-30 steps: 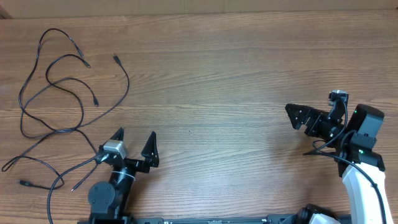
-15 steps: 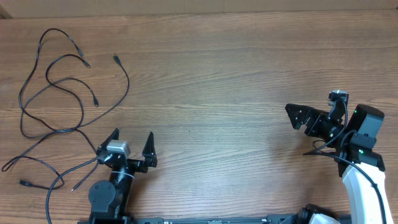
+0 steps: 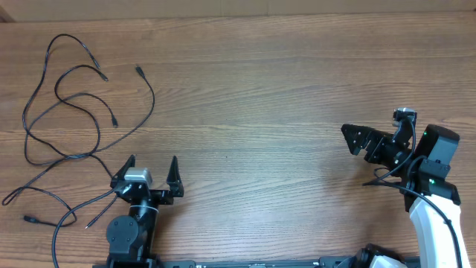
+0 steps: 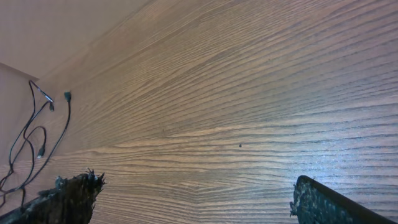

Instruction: Untangle cables

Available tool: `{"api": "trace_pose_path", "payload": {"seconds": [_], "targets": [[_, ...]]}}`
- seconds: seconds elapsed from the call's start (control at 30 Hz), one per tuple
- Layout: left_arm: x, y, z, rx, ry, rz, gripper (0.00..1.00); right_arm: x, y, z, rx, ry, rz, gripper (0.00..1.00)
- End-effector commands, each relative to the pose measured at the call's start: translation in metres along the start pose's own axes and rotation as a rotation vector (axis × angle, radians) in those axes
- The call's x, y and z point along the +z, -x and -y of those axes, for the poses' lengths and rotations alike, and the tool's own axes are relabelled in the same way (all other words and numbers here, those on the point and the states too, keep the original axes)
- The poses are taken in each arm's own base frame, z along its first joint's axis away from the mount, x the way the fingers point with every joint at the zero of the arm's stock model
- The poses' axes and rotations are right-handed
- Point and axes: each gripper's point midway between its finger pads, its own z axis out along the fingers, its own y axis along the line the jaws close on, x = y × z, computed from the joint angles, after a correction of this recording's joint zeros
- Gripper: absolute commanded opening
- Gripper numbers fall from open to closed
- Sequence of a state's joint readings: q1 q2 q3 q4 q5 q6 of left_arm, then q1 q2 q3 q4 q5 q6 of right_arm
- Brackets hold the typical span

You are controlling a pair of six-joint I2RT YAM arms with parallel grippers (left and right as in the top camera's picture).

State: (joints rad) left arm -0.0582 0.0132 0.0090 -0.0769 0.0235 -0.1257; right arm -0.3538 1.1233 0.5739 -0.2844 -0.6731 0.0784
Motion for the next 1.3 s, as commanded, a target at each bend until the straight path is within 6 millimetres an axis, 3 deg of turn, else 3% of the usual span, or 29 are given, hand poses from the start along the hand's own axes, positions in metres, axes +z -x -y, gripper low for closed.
{"api": "trace_pose_path", "payload": {"seconds": [0.0, 1.27], "targets": [[-0.0006, 0.0005, -0.0103, 0.022, 0.056, 0.009, 1.0, -0.0016, 0.0053, 0.0003, -0.006, -0.002, 0.014, 1.0], [-0.0004, 0.0008, -0.007, 0.04, 0.037, 0.009, 1.0, -0.0016, 0.0053, 0.0003, -0.006, -0.002, 0.014, 1.0]]}}
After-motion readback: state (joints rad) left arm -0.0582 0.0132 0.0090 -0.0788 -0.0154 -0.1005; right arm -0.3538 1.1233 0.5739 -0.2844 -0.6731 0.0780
